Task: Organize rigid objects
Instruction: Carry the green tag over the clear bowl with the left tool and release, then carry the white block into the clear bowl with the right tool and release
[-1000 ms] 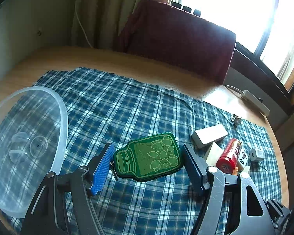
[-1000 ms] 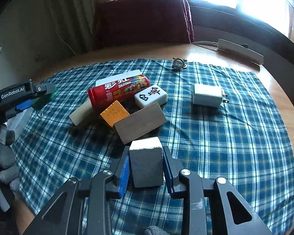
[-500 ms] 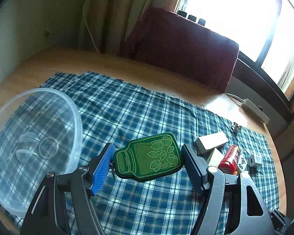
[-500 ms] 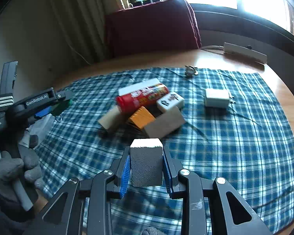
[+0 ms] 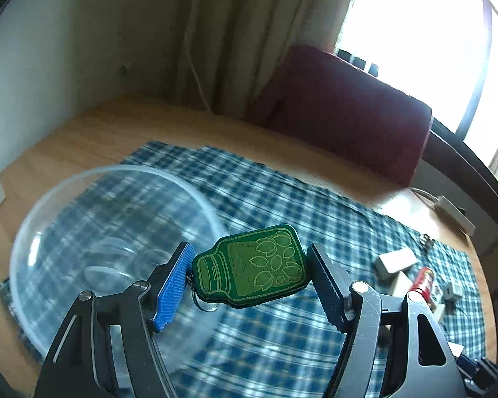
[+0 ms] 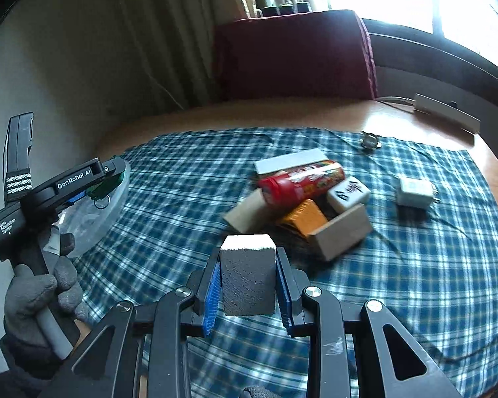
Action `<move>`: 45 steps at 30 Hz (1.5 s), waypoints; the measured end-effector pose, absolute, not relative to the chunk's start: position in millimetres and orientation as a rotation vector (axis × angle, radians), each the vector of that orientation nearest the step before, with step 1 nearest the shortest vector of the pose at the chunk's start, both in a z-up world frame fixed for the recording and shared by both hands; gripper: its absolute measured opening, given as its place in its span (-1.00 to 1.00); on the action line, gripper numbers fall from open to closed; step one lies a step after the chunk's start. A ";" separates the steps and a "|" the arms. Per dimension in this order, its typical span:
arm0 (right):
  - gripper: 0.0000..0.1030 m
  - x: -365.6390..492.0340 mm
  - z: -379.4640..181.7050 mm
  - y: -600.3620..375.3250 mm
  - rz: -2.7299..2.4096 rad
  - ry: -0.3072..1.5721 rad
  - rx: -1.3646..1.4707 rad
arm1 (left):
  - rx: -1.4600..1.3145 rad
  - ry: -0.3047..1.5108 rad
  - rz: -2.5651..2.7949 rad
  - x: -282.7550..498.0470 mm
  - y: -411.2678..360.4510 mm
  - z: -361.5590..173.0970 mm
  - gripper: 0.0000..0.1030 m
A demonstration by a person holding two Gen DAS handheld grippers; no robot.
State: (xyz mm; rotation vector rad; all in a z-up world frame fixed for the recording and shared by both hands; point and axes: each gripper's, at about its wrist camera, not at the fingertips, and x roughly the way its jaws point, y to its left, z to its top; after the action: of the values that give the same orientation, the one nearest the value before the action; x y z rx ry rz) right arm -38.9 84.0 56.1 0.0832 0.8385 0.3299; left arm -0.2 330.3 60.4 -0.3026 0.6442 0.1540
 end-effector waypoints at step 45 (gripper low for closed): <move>-0.39 -24.2 51.3 146.7 0.423 0.875 0.003 | -0.394 0.584 0.378 -23.5 413.4 55.4 0.55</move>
State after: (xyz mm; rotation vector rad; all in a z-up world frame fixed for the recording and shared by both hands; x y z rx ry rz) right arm -24.2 146.7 51.3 0.0033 0.8750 0.4235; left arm -23.5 413.4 55.4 -0.3942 0.5843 0.3775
